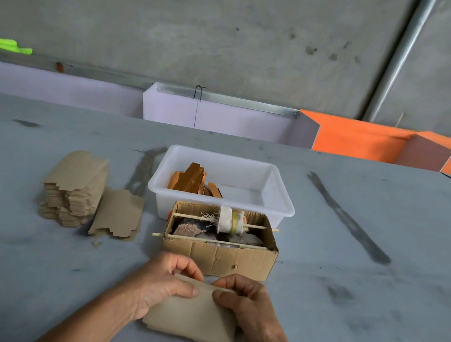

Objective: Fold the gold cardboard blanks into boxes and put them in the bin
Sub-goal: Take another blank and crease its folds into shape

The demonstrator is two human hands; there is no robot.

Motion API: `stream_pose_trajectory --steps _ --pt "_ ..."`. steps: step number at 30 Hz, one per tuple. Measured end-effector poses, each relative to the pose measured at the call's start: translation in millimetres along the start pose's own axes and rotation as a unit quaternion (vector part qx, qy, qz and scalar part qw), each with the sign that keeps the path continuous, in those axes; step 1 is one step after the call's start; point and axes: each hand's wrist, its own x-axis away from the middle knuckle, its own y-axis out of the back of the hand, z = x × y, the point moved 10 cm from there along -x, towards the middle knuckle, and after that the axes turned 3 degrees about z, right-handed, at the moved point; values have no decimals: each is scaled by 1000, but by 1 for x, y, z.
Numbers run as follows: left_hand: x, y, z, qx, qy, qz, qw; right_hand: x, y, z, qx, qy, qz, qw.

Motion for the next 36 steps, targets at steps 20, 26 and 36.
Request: stream_pose_trajectory --steps 20,26,36 --pt "-1 0 -4 97 18 -7 995 1 3 -9 -169 -52 21 984" --pt "8 4 -15 94 12 20 995 2 3 12 -67 15 21 997" --pt "15 9 -29 98 15 41 994 7 1 39 -64 113 -5 992"
